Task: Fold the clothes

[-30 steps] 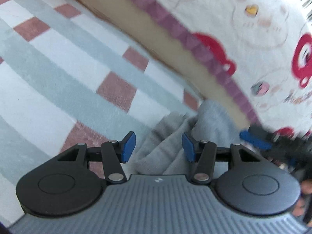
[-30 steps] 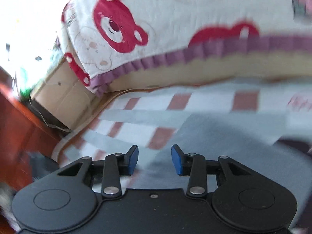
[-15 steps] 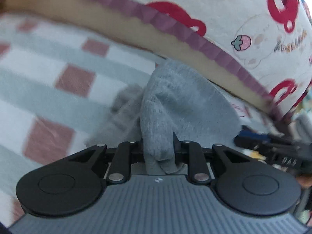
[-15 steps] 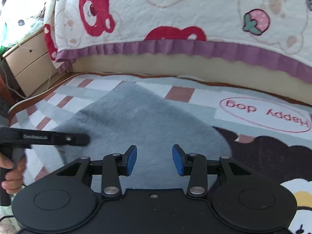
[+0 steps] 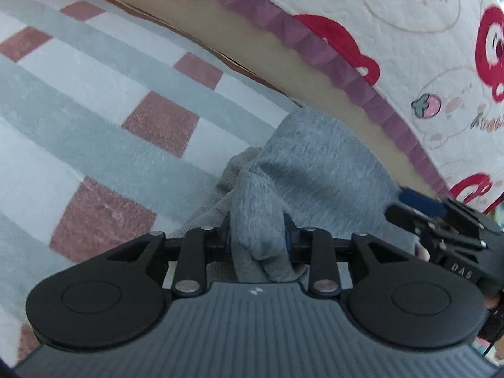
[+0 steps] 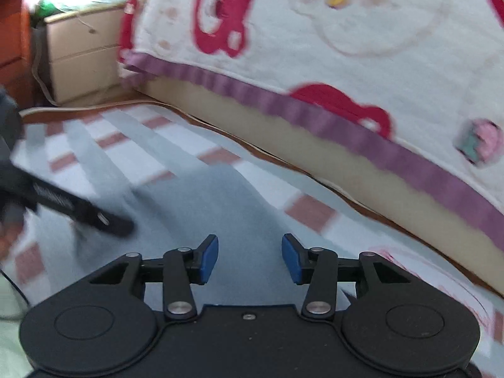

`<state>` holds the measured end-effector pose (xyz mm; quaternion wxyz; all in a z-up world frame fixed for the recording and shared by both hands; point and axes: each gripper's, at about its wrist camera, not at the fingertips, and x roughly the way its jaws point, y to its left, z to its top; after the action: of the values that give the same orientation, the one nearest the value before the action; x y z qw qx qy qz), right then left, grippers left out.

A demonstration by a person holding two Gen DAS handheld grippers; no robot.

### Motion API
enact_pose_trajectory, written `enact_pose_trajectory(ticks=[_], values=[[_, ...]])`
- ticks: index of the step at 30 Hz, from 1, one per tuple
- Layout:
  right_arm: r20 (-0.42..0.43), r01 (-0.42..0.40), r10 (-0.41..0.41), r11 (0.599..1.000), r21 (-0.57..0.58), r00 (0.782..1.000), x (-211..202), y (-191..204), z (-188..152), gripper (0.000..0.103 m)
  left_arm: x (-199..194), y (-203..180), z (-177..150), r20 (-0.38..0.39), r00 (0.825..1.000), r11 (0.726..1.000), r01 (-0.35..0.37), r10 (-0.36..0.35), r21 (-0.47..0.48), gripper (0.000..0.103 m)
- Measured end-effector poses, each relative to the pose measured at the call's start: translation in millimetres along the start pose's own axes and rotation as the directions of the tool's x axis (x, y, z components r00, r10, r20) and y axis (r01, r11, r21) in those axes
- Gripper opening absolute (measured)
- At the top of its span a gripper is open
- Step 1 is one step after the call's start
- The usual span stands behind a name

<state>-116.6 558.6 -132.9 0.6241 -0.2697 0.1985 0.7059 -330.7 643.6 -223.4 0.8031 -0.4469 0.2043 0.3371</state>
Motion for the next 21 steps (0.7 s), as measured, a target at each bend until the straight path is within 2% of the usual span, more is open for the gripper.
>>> enact_pose_trajectory(ticks=[1, 3, 4, 5, 8, 10, 12, 13, 15, 17, 18, 21], values=[[-0.016, -0.034, 0.034, 0.999, -0.010, 0.999, 8.3, 3.4, 8.5, 0.050, -0.2, 0.1, 1.3, -0.006, 1.000, 1.000, 0.003, -0.003, 0.000, 0.029], [-0.085, -0.048, 0.044, 0.998, -0.047, 0.995, 38.7, 7.3, 15.7, 0.043, -2.0, -2.1, 4.1, -0.008, 1.000, 1.000, -0.006, 0.006, 0.020, 0.029], [-0.137, -0.043, 0.039, 0.999, -0.032, 0.990, 55.0, 6.2, 14.9, 0.043, -5.7, -4.2, 5.8, 0.006, 1.000, 0.999, -0.018, 0.018, 0.033, 0.029], [-0.190, -0.037, 0.033, 0.999, -0.014, 0.981, 71.3, 4.8, 13.7, 0.044, -16.6, -7.5, 8.0, 0.055, 0.998, 0.999, -0.037, 0.035, 0.034, 0.027], [-0.215, -0.033, 0.043, 0.998, 0.050, 0.976, 78.6, 0.7, 17.6, 0.045, -51.3, -19.4, 14.4, 0.208, 0.975, 0.994, -0.088, 0.072, 0.069, 0.017], [-0.224, -0.035, 0.051, 0.997, 0.073, 0.973, 77.3, -0.9, 18.9, 0.045, -67.3, -24.2, 18.7, 0.242, 0.970, 0.993, -0.034, 0.006, 0.113, 0.018], [-0.222, -0.037, 0.054, 0.996, 0.078, 0.974, 75.6, -0.7, 18.4, 0.046, -64.8, -23.3, 17.7, 0.201, 0.977, 0.994, 0.048, -0.067, 0.098, 0.018], [-0.221, -0.038, 0.055, 0.996, 0.081, 0.974, 74.7, -0.6, 18.1, 0.046, -58.6, -24.2, 15.5, 0.167, 0.983, 0.993, 0.061, -0.077, 0.100, 0.017], [-0.173, -0.054, 0.073, 0.992, 0.112, 0.982, 69.4, -0.7, 20.9, 0.046, -42.3, -28.8, 9.2, 0.094, 0.995, 0.991, 0.032, -0.045, 0.131, 0.015], [-0.116, -0.097, 0.118, 0.980, 0.173, 0.986, 67.2, -2.6, 25.2, 0.048, -27.6, -25.0, 3.5, 0.049, 0.998, 0.991, -0.038, 0.032, 0.128, 0.013], [-0.113, -0.110, 0.134, 0.974, 0.197, 0.985, 71.6, -1.5, 28.3, 0.049, -21.5, -20.8, 1.2, 0.032, 0.998, 0.991, -0.066, 0.063, 0.113, 0.011], [-0.171, -0.085, 0.117, 0.980, 0.180, 0.978, 93.3, 8.6, 36.0, 0.050, -11.9, -8.9, -1.5, 0.017, 0.996, 0.993, -0.093, 0.092, 0.072, 0.008]])
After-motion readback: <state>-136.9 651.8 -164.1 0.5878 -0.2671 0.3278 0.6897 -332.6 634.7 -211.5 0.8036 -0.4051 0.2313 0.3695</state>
